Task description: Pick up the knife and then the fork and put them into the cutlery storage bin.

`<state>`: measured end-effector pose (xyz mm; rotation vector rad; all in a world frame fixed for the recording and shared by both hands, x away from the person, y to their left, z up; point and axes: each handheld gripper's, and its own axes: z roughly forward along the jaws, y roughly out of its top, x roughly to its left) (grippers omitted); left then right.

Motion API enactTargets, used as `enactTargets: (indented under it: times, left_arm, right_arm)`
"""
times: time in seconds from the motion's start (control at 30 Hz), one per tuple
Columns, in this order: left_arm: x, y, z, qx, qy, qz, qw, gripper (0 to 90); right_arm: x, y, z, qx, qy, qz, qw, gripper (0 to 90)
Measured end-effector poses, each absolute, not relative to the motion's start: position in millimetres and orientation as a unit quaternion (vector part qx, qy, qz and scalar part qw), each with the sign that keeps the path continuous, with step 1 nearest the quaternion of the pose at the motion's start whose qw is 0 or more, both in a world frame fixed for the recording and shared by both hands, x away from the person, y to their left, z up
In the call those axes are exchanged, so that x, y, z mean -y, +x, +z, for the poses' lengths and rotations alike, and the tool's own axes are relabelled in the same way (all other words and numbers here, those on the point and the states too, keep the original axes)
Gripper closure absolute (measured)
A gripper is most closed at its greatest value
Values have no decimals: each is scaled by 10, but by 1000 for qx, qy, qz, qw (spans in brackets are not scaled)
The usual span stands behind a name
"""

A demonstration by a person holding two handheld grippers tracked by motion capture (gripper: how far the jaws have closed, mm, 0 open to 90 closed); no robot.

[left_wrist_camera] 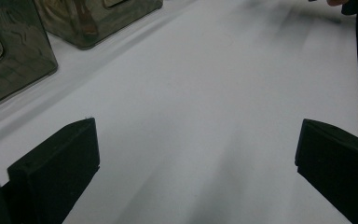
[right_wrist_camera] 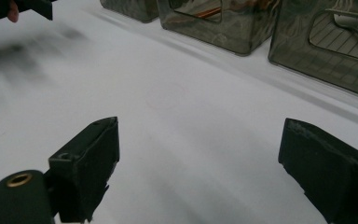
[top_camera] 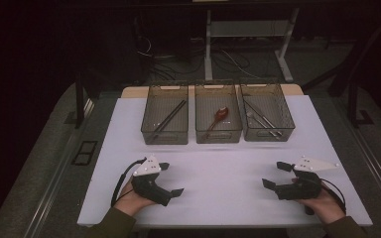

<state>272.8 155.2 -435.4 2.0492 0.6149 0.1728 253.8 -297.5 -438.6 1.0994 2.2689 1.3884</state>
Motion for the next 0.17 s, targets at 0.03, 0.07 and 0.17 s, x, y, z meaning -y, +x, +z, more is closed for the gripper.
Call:
enactTargets:
  times: [0.03, 0.07, 0.17]
  left_arm:
    - [-1552, 2727, -4353, -252, 839, 71, 477, 0]
    - [-1551, 2727, -4352, -252, 839, 71, 478, 0]
    - [-1550, 2731, -4356, -252, 838, 71, 478, 0]
  right_arm:
    - [2976, 2541, -4391, -782, 378, 477, 131, 126]
    - [2977, 2542, -4393, -782, 379, 477, 131, 126]
    - [2980, 2541, -4389, -780, 381, 480, 130, 126]
